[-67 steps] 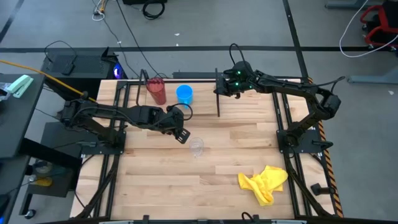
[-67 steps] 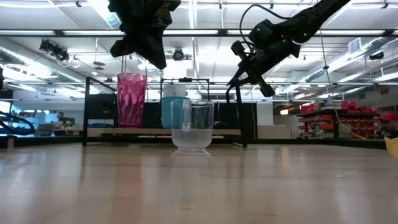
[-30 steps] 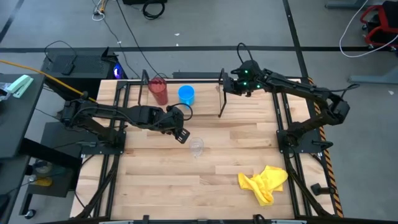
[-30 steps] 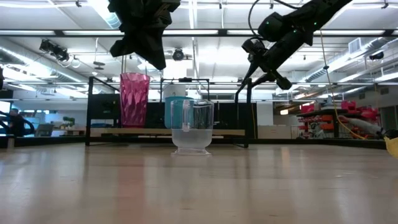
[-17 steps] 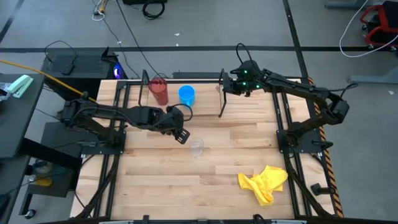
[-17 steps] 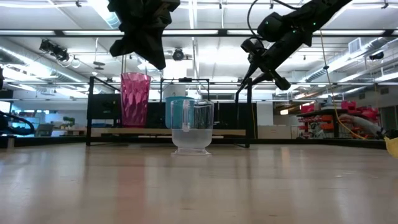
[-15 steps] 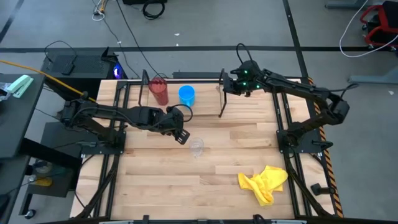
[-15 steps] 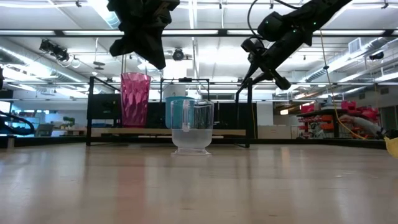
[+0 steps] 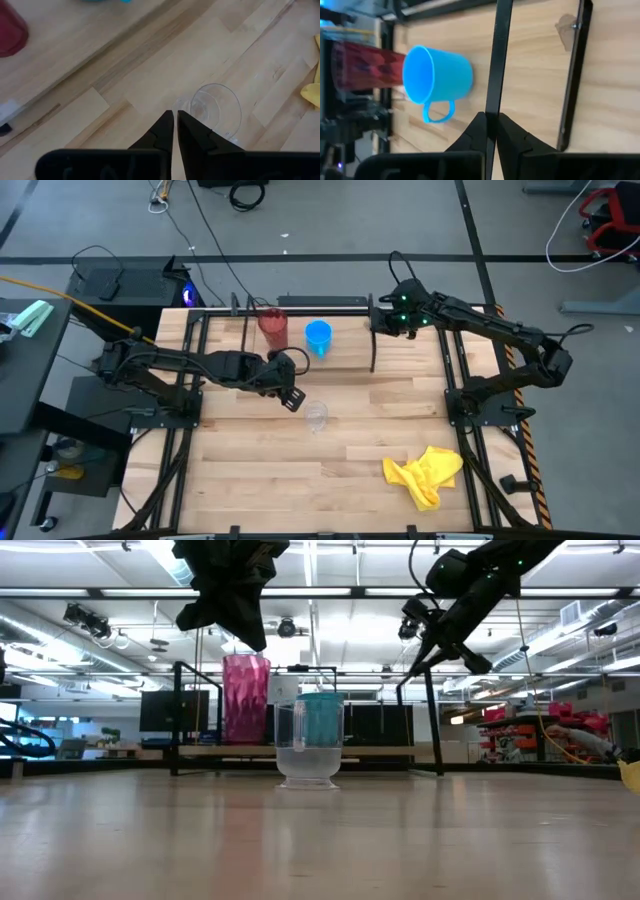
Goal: Stack small to large cups/mugs on shelf
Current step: Adjust the shelf to the middle of the table
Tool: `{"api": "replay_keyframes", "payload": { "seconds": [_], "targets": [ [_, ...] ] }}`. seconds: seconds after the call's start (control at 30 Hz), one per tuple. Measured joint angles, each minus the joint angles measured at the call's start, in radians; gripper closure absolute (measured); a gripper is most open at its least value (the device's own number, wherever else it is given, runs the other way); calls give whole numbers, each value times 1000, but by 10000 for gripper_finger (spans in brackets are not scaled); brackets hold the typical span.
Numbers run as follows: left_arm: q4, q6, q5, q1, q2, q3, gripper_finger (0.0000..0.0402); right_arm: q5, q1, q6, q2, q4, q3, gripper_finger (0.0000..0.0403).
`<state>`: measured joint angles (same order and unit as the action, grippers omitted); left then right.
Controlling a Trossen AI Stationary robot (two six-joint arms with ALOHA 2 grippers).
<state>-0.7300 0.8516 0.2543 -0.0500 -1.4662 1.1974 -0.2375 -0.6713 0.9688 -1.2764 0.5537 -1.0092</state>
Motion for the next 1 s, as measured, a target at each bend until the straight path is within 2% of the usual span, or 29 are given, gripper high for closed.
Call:
{"api": "replay_keyframes", "payload": {
  "seconds": [0.33, 0.7, 1.0],
  "targets": [
    [0, 0, 0, 0, 0, 0, 361, 34, 0, -2, 48, 54, 0, 373],
    [0, 0, 0, 0, 0, 0, 367, 30, 0, -4, 36, 101, -1, 354],
    [0, 1, 0, 0, 0, 0, 365, 32, 0, -10, 41, 105, -1, 303]
  ]
}}
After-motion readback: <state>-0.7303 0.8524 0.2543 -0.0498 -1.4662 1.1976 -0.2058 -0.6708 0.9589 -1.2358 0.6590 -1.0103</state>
